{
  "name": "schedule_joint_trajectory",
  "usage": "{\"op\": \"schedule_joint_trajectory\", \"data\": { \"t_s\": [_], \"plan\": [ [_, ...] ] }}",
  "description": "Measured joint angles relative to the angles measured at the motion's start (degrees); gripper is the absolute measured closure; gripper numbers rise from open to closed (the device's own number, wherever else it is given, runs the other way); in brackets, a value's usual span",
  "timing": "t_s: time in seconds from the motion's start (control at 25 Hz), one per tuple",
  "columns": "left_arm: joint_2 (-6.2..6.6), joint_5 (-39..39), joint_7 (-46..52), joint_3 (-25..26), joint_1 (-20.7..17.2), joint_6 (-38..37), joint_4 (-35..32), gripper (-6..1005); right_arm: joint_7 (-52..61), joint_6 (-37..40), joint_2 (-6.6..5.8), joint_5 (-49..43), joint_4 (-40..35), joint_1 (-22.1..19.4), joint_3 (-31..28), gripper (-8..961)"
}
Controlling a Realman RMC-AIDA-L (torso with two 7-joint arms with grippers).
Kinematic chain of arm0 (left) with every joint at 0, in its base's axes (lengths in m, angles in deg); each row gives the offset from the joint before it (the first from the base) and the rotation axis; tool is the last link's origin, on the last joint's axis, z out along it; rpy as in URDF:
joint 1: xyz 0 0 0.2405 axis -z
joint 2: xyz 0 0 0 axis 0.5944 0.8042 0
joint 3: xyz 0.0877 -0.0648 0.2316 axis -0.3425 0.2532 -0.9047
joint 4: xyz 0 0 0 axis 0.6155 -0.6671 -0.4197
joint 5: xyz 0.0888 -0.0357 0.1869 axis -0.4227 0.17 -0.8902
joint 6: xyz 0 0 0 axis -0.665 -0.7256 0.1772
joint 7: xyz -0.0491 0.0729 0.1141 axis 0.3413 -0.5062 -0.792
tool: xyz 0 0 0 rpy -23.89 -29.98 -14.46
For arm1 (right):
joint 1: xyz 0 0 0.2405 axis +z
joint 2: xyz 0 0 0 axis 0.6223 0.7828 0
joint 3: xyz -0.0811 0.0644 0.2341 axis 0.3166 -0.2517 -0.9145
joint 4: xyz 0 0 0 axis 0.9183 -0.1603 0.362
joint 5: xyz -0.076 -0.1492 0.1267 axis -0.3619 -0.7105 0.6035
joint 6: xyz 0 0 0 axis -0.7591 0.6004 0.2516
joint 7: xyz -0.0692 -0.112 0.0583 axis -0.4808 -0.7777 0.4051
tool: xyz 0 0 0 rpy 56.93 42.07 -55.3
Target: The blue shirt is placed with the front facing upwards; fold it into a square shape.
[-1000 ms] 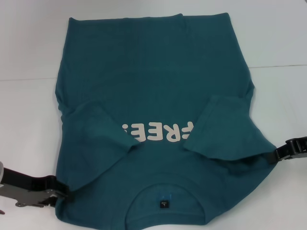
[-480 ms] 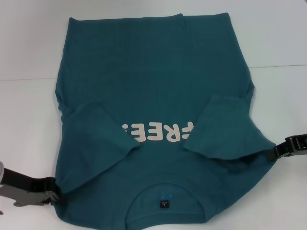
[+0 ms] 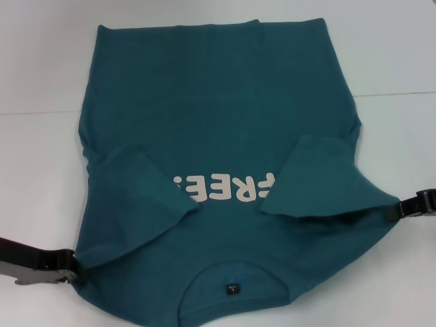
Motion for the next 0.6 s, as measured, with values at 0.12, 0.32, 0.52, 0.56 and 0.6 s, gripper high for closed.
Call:
{"op": "schedule_joint_trajectory", "data": {
  "t_s": [0.12,0.32,0.52,0.56,0.6],
  "plan": [
    [-0.08,1.00,-3.55,1.43,-0.56,0.37,-0.02,946,-2.72,0.11,0.06,3.21,0.15,-1.32,-0.13,905],
    [-0.74,4.75,-12.85,5.58,-3.22,1.65,0.78,948,-8.34,-0.17,0.95,7.79,1.79,-3.81,-0.33,905],
    [-1.32,7.69,-20.52,9.93,-6.25,2.75,1.85,949,-15.30,-2.21,2.00,10.00,4.25,-6.17,-2.15,906],
    [-1.45,8.80,-22.83,11.17,-6.97,2.68,2.03,949,-16.71,-2.68,2.26,10.13,4.51,-6.57,-2.61,906],
    [-1.55,9.91,-25.16,12.07,-7.71,2.52,2.15,949,-18.34,-3.28,2.59,10.16,4.72,-6.97,-2.97,905]
  ]
}}
